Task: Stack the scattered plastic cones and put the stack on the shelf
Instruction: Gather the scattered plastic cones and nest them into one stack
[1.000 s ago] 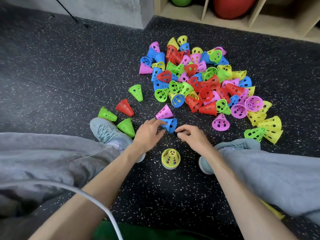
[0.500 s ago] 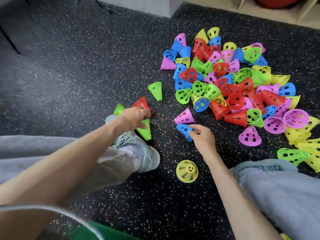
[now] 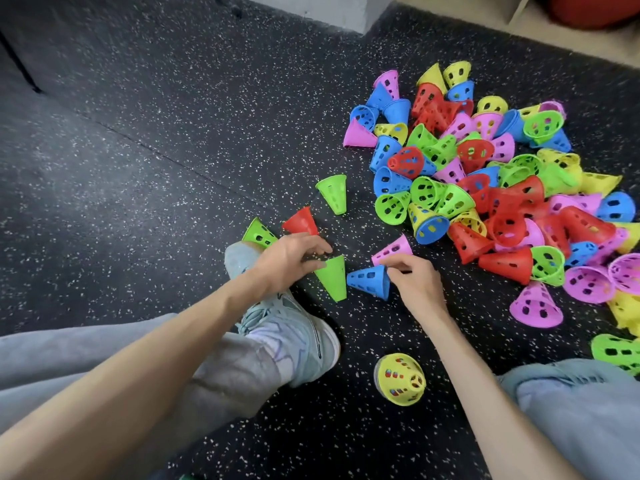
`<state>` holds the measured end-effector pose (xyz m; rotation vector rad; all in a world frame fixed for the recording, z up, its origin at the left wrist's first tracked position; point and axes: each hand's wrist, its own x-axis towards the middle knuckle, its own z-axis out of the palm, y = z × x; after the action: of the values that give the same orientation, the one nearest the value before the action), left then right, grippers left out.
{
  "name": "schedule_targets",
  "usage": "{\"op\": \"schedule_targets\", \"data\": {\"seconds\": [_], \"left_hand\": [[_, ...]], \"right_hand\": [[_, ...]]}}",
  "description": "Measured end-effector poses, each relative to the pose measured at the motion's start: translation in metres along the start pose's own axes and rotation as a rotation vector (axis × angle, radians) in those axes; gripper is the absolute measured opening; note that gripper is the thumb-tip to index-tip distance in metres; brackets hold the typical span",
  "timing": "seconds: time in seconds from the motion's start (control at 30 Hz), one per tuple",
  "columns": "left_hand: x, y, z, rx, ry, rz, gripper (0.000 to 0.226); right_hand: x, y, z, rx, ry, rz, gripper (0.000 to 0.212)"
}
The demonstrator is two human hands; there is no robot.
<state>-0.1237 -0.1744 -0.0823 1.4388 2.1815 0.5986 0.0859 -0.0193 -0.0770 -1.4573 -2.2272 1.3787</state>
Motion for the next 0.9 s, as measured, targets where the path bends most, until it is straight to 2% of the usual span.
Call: {"op": "schedule_targets", "data": {"seconds": [0.13,0.4,0.6,0.73,0.9], "left_hand": [[0.006,-0.015,-0.025,0.059,0.133,-0.031,0.024],[0.003,-0.058,-0.032,0.152,0.237,-0.312,0.049],[-0.003,-0.068,-0.020,-0.025,0.299,-0.324,0.055],[0.006,-0.061,-0.023,-0.152,0.345,-0.260,0.058],[0.018,-0.057,-0.023,-0.086,0.289,-0.242,0.057]], "right_hand": [[0.010,-0.009,0.005,-0.049,0.060,-0.024,0.026],[0.024,-0.027,0.021,0.053,0.137,-0.083,0.033],[0.027,-0.026,0.033,0.035,0.091,-0.092,0.029],[0.026,-0.025,0.034,0.004,0.052,-0.083,0.030],[0.025,-0.026,0.027,-0.004,-0.004,-0.088,0.033]]}}
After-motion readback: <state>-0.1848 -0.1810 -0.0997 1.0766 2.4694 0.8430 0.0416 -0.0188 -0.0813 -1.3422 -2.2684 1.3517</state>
